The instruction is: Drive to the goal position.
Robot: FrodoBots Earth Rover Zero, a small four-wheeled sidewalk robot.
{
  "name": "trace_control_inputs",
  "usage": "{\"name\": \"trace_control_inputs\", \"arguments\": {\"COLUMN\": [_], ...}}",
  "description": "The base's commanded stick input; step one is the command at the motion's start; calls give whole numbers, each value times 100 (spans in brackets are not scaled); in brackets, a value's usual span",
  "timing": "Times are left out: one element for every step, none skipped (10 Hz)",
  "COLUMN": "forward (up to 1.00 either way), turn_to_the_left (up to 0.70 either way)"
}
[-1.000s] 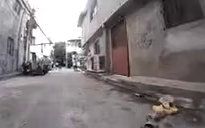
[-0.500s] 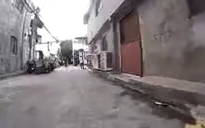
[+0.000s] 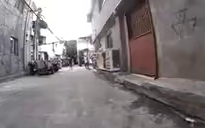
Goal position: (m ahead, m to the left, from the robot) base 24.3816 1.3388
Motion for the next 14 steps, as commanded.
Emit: {"name": "trace_control_inputs", "arguments": {"forward": [100, 100, 100, 100, 100, 100, 100, 100, 100, 100, 100, 100, 100, 100], "turn_to_the_left": [0, 12, 27, 27, 27, 27, 27, 27, 27, 27, 27, 27, 18, 0]}}
